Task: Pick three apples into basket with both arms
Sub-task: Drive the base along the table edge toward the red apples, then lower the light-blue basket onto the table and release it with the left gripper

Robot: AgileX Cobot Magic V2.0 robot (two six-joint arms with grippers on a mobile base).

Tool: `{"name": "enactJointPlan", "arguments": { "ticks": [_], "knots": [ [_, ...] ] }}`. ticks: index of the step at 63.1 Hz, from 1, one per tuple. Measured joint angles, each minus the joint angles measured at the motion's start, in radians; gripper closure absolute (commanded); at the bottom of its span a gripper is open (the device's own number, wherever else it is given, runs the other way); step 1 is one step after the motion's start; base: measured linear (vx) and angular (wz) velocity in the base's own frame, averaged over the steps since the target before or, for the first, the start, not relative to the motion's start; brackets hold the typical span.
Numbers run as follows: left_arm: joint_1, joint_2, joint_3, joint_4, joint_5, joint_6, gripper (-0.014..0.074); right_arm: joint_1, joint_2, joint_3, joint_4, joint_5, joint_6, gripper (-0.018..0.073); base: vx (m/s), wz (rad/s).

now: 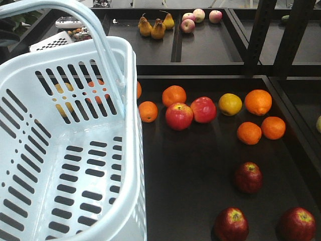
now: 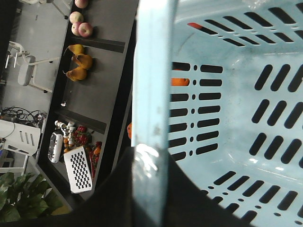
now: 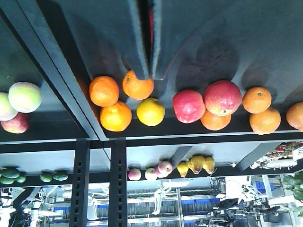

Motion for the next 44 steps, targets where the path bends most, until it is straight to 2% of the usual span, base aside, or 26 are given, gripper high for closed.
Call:
{"name": "enactJointPlan", "arguments": {
  "ticks": [26,37,44],
  "knots": [
    [0.0,0.018,0.0,-0.007,0.0,-0.003,0.0603,0.0,0.0,0.0,0.0,0.0,0.0,0.0568,0.0,0.0],
    [0.0,0.065,0.1,0.082,-0.043,-0.005,0.0603,0.0,0.0,0.0,0.0,0.0,0.0,0.0568,0.0,0.0],
    [0.003,0.104,0.233,0.143,-0.181,-0.005,0.0603,0.0,0.0,0.0,0.0,0.0,0.0,0.0568,0.0,0.0]
  ]
}}
